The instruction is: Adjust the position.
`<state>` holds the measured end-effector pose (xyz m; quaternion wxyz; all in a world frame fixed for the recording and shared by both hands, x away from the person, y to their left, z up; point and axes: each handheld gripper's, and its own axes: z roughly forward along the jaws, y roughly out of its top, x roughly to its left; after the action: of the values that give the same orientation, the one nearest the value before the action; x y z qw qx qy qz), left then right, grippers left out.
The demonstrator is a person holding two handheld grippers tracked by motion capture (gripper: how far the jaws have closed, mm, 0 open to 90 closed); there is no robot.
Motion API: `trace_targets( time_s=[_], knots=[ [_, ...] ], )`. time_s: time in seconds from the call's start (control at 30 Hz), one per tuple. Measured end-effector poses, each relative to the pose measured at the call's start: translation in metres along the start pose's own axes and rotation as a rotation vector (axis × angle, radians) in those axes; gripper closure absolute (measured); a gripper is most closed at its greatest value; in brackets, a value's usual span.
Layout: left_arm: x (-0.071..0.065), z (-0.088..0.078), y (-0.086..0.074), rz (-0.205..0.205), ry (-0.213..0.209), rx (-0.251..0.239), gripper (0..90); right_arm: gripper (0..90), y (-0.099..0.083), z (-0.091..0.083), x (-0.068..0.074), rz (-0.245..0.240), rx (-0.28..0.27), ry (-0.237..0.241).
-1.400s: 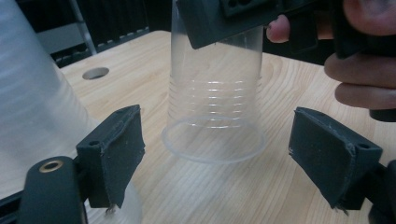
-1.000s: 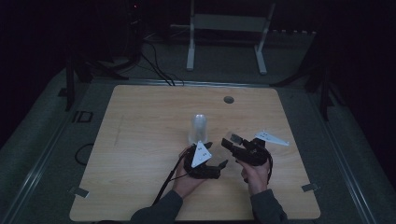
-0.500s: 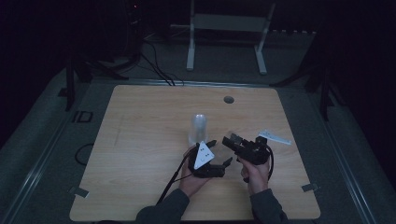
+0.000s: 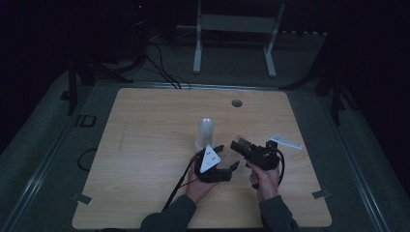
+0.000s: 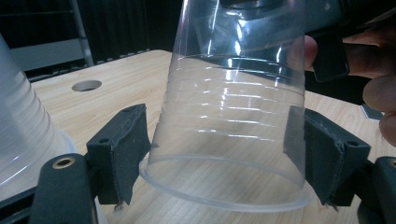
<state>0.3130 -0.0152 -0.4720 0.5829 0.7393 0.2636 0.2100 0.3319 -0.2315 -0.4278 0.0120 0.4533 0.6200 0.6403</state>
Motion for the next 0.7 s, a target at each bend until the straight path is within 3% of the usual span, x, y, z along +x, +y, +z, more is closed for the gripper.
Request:
trace_targets(
  time_s=[0.2, 0.7],
  knots=[
    [-0.0010, -0.0008, 0.0005, 0.013, -0.001, 0.007, 24.2, 39.0, 0.0005, -0.0005, -0.0031, 0.009, 0.009, 0.006],
    [0.0021, -0.0039, 0.0036, 0.031, -0.033, 0.021, 25.0, 32.4, 0.0029, -0.0034, -0.0013, -0.069, 0.084, 0.007]
  ],
)
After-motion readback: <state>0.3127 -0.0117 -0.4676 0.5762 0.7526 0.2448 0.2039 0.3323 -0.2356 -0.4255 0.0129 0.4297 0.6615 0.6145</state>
